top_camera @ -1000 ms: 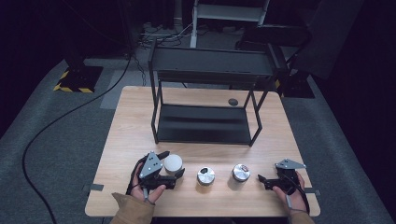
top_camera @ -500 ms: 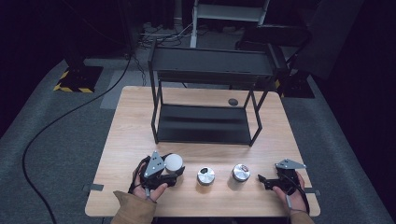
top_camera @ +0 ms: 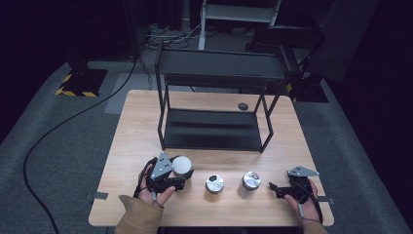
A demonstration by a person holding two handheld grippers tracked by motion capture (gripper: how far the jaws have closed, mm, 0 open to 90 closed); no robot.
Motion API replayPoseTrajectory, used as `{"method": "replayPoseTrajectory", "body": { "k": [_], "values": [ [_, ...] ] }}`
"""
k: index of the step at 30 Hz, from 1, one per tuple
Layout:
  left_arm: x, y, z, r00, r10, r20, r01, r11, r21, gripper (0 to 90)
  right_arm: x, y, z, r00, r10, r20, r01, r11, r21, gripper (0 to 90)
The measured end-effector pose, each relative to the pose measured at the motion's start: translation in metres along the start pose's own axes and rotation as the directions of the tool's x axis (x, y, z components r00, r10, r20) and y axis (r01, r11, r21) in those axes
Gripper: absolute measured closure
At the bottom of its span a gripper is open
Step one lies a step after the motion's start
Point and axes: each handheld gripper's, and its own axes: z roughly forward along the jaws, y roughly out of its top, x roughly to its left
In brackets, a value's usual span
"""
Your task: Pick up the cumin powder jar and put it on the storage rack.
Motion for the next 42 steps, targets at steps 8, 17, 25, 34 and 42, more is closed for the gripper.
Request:
{"method": "replayPoseTrajectory", "body": {
  "k": [8,17,25,34,42],
  "values": [
    [0.004,0.015,0.001,0.9999,0.009,-0.006,-0.009,1.0,-0.001,33.2,0.0,0.0,0.0,1.0,0.0,0.0,0.0,1.0,0.0,3.9],
    [0.011,0.034,0.009,0.9999,0.008,-0.014,-0.008,0.9999,0.006,33.2,0.0,0.0,0.0,1.0,0.0,0.0,0.0,1.0,0.0,3.9],
    [0.018,0.047,0.016,0.9997,-0.002,-0.023,0.002,1.0,0.004,33.2,0.0,0.0,0.0,1.0,-0.001,0.0,0.001,1.0,0.0,4.1],
    [0.024,0.062,0.024,0.9992,0.006,-0.039,-0.006,0.9999,0.009,33.2,0.0,0.0,0.0,1.0,-0.001,-0.001,0.001,1.0,0.0,4.1],
    [0.029,0.075,0.031,0.9987,0.008,-0.05,-0.007,0.9999,0.01,33.2,0.0,0.0,0.0,1.0,-0.002,-0.001,0.002,1.0,0.0,4.1]
  ]
}}
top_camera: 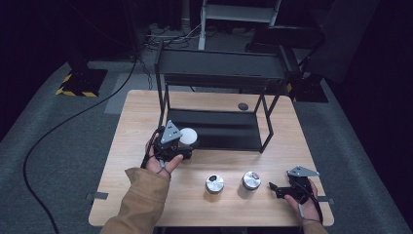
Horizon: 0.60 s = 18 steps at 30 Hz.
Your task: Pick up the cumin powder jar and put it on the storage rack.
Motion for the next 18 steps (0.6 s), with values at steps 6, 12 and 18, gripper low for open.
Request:
{"method": "replayPoseTrajectory", "body": {
  "k": [6,12,18],
  "values": [
    [0.004,0.01,0.006,0.9999,0.004,-0.017,-0.004,1.0,0.003,33.2,0.0,0.0,0.0,1.0,0.0,0.0,0.0,1.0,0.0,4.1],
    [0.012,0.018,0.014,0.9998,-0.008,-0.017,0.008,0.9999,0.011,33.2,0.0,0.0,0.0,1.0,-0.001,-0.001,0.001,1.0,0.0,4.1],
    [0.016,0.026,0.024,0.9995,-0.006,-0.031,0.006,0.9997,0.023,33.1,0.0,0.0,0.0,1.0,-0.002,-0.002,0.002,1.0,0.0,4.1]
  ]
}}
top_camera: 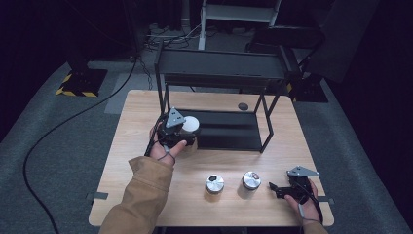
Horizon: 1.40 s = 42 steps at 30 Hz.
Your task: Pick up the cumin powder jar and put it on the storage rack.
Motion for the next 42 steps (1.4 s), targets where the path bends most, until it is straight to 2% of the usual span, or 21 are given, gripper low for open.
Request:
{"method": "replayPoseTrajectory", "body": {
  "k": [4,7,20,30,42],
  "values": [
    [0.002,0.004,0.007,0.9999,0.008,-0.012,-0.008,0.9999,0.009,33.1,0.0,0.0,0.0,1.0,-0.001,-0.001,0.001,1.0,-0.001,4.4],
    [0.002,0.008,0.014,0.9993,0.015,-0.035,-0.014,0.9996,0.025,33.2,0.0,-0.001,-0.001,1.0,-0.002,-0.002,0.002,1.0,-0.002,4.8],
    [0.013,0.008,0.047,0.9976,-0.011,-0.069,0.015,0.998,0.062,33.2,-0.001,-0.002,-0.002,0.9999,-0.007,-0.009,0.007,1.0,-0.002,4.8],
    [0.019,0.005,0.066,0.997,-0.027,-0.072,0.034,0.9947,0.097,33.1,0.0,-0.002,-0.002,0.9999,-0.007,-0.009,0.007,1.0,-0.002,4.9],
    [0.024,-0.001,0.077,0.9957,-0.053,-0.077,0.062,0.9901,0.125,33.1,0.0,-0.002,-0.002,0.9999,-0.007,-0.009,0.007,1.0,-0.002,4.9]
  ]
}}
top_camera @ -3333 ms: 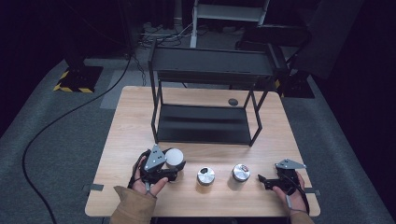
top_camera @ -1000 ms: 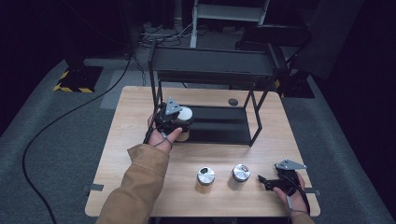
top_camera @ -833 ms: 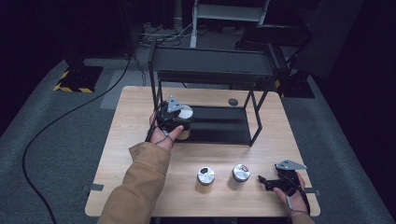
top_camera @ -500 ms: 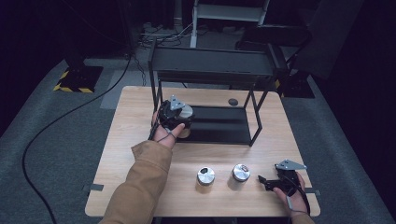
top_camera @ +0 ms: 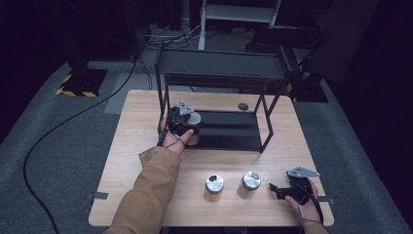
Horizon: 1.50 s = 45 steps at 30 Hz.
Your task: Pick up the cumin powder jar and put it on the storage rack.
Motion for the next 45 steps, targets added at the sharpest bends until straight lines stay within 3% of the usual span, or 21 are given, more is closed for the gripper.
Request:
{"method": "replayPoseTrajectory", "body": {
  "k": [11,16,29,45],
  "values": [
    [0.003,-0.002,-0.001,1.0,-0.005,-0.003,0.005,1.0,-0.008,32.5,0.0,0.0,0.0,1.0,0.0,0.0,0.0,1.0,0.0,4.9],
    [0.002,-0.002,-0.014,1.0,-0.004,-0.004,0.004,0.9986,-0.053,20.6,0.0,0.0,0.0,1.0,0.001,0.0,-0.001,1.0,0.0,4.9],
    [-0.008,-0.006,-0.069,0.9998,0.021,0.006,-0.021,0.9957,-0.09,15.4,0.0,0.0,0.0,1.0,0.0,-0.001,0.0,1.0,0.001,4.8],
    [-0.028,-0.034,-0.128,0.9979,0.058,0.03,-0.055,0.9939,-0.096,15.0,-0.001,0.001,0.0,1.0,-0.004,-0.006,0.004,1.0,0.004,4.4]
  ]
}}
